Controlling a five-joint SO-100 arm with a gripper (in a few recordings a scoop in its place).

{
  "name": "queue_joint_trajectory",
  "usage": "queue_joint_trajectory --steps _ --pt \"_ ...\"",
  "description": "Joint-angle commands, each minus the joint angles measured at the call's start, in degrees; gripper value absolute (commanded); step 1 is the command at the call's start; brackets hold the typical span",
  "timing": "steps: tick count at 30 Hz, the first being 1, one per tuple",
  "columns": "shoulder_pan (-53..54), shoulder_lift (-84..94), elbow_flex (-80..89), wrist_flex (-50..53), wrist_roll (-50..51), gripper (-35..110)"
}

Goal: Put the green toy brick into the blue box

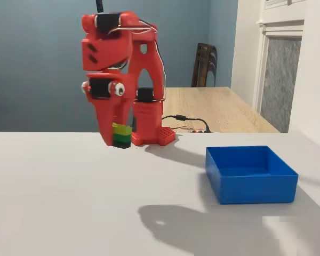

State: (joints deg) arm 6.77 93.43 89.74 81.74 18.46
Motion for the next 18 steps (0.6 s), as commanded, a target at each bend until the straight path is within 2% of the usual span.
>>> queue_joint_trajectory --steps 1,18 --pt "-8.7 6.42 0.97 1.05 -0.53 0" --pt "-37.88 5.8 2.11 1.05 -0.35 0"
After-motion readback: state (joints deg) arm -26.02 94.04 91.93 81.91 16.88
